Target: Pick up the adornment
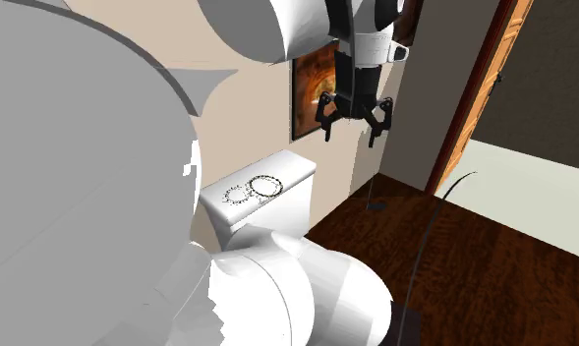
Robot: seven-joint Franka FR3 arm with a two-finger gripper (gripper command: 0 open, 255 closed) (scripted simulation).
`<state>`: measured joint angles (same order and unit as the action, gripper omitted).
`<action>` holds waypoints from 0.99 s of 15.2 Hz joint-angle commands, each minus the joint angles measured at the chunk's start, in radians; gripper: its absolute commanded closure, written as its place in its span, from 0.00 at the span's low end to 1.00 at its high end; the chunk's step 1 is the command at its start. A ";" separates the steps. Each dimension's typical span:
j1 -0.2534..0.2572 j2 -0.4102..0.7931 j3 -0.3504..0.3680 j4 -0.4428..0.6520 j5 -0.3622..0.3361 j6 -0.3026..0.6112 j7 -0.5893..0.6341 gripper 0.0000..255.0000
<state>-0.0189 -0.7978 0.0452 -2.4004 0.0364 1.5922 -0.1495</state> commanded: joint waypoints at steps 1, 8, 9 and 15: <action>0.000 0.000 0.000 0.000 0.000 0.000 0.000 0.00; 0.034 0.138 0.082 -0.077 0.069 0.214 0.078 0.00; 0.039 0.163 0.094 -0.083 0.078 0.245 0.089 0.00; 0.064 0.340 0.166 -0.088 0.118 0.430 0.152 0.00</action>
<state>0.0418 -0.4878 0.2011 -2.4940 0.1498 1.9960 -0.0067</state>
